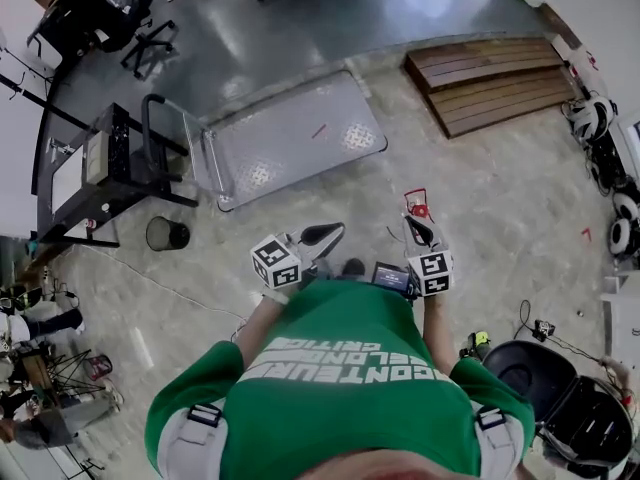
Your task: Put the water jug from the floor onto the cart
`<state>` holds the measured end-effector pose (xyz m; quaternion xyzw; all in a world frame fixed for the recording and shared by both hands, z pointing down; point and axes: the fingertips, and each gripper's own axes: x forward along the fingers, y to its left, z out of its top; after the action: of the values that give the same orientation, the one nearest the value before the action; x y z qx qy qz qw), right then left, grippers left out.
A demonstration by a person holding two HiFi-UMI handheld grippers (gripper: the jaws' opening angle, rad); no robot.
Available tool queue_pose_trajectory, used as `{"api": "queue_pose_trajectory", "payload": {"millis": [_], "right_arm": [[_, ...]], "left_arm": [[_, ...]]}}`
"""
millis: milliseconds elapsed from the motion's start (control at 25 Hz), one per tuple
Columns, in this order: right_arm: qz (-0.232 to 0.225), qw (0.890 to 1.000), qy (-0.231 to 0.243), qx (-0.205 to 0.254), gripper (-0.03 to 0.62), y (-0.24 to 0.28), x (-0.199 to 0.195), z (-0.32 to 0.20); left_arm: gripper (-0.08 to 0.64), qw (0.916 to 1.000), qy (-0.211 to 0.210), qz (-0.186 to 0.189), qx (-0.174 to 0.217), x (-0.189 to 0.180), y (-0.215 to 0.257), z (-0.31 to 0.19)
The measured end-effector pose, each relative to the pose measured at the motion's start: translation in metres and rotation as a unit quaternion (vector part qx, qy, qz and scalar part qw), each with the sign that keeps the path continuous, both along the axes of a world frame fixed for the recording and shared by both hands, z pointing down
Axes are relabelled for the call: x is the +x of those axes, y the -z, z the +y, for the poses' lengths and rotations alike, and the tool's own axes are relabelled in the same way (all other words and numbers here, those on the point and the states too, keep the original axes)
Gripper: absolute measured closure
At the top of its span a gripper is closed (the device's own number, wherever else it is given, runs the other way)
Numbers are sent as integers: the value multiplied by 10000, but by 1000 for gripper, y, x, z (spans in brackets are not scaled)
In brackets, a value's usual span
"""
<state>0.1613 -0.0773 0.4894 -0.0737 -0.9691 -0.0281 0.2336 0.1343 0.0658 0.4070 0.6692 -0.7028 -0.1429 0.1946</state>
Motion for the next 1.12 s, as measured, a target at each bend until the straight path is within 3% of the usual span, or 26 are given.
{"api": "queue_pose_trajectory", "payload": {"millis": [440,1120], "right_arm": [[40,9997,-216,-66,598,-3,7,-22],[265,9990,-358,55,598,-11,11,-33]], "left_arm": [[545,9992,-384,-69,-72,8,9,-27],[545,9994,-322,154,-38,-4,-10,-28]]}}
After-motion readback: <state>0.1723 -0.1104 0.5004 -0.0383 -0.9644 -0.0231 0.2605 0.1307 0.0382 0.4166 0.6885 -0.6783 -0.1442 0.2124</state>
